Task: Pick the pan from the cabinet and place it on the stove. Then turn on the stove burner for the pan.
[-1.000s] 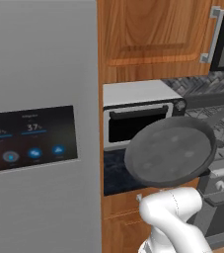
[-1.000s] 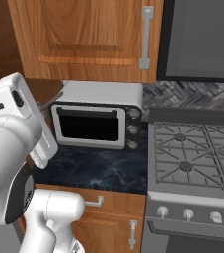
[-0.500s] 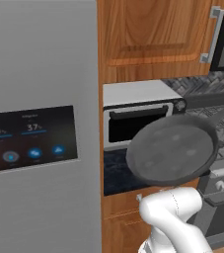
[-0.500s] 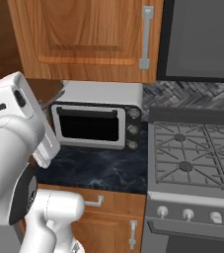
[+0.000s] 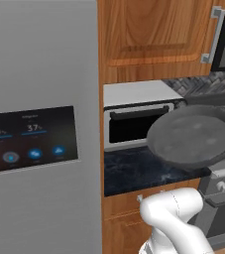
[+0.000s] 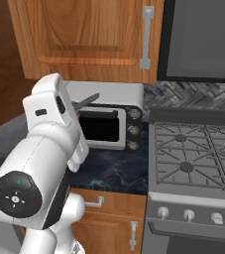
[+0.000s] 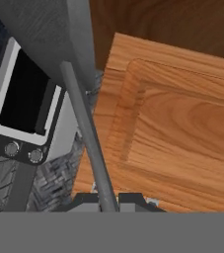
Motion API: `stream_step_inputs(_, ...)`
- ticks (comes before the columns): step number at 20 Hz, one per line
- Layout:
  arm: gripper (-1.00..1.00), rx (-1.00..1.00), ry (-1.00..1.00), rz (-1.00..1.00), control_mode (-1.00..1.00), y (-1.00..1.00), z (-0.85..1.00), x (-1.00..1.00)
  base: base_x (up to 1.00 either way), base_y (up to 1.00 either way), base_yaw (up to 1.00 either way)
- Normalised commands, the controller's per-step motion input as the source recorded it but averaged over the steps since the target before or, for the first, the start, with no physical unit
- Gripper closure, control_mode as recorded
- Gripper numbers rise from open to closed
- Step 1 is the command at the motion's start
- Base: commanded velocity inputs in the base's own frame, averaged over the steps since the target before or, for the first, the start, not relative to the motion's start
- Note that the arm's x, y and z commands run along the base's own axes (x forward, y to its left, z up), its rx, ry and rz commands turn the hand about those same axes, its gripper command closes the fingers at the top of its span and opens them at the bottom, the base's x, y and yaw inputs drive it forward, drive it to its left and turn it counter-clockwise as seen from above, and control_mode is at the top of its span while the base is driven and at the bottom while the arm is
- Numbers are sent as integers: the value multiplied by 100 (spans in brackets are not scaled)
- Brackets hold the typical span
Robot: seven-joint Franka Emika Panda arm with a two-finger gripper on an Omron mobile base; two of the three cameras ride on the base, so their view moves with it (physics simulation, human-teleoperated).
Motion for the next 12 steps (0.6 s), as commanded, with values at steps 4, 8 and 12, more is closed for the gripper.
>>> stream_step_inputs(4,100,11,-8,-5,-100,-75,-8,5,0,0,0)
stream_step_inputs(8,100,9,-6,-7,-100,-75,-13,1,0,0,0)
stream_step_inputs(12,100,7,-8,-8,-100,-91,-29,0,0,0,0)
